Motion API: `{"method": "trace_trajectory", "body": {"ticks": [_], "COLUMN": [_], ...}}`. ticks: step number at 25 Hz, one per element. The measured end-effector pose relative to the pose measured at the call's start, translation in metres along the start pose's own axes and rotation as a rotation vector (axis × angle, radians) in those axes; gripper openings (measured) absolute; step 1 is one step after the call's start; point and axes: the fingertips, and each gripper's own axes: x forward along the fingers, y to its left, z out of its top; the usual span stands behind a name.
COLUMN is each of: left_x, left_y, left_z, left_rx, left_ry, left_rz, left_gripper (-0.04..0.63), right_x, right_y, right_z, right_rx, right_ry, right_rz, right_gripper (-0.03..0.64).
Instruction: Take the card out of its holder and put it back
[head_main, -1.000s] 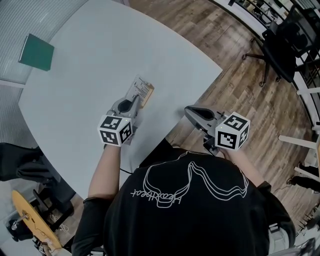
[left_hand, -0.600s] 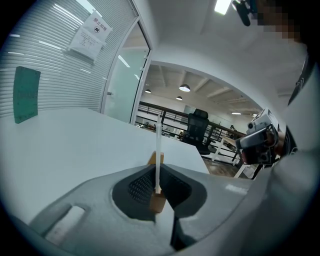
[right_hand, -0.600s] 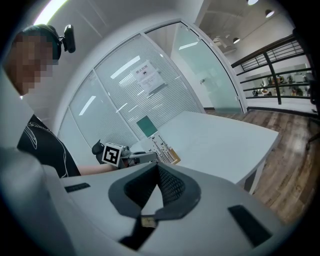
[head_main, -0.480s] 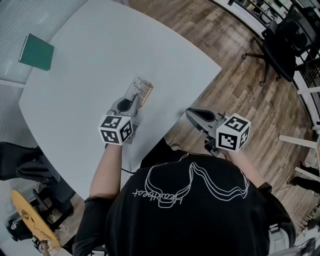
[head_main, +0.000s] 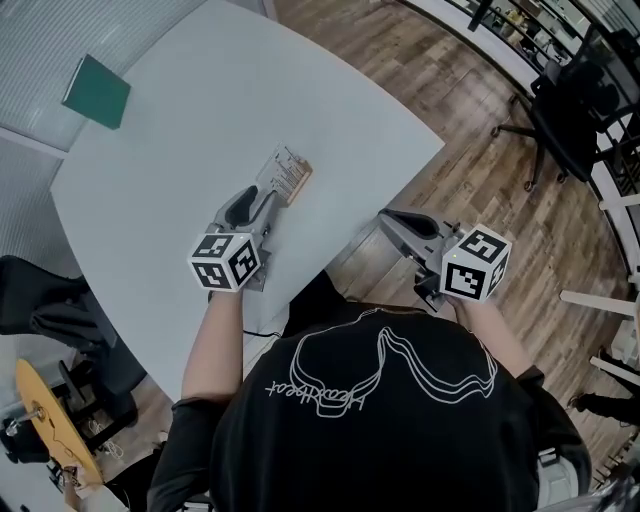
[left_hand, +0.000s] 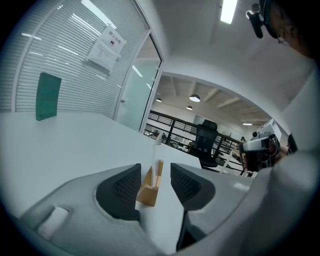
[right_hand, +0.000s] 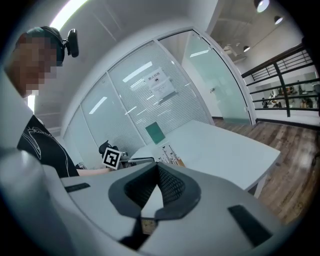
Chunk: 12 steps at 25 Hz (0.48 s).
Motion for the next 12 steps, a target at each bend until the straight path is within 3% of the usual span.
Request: {"method": "trace_trajectory", "body": {"ticks": [4,12], "left_x": [-0.035,-0.101], "left_y": [-0.028,-0.117], "left_z": [0.005,0.037], "left_rx": [-0.042,-0.079], "left_ry": [-0.032,-0.131], "left_rz": [-0.005,-0.139], "left_gripper": [0.172,0.167], "right_x": [-0.014,-0.030], "right_y": [0.017,0.068], "right_z": [0.009,0.024], "right_rx": [-0.060,-0.120], "right_ry": [-0.024,-0.056], "right_rz": [0.026,0.131], "right_gripper": [0.009,0.009]}}
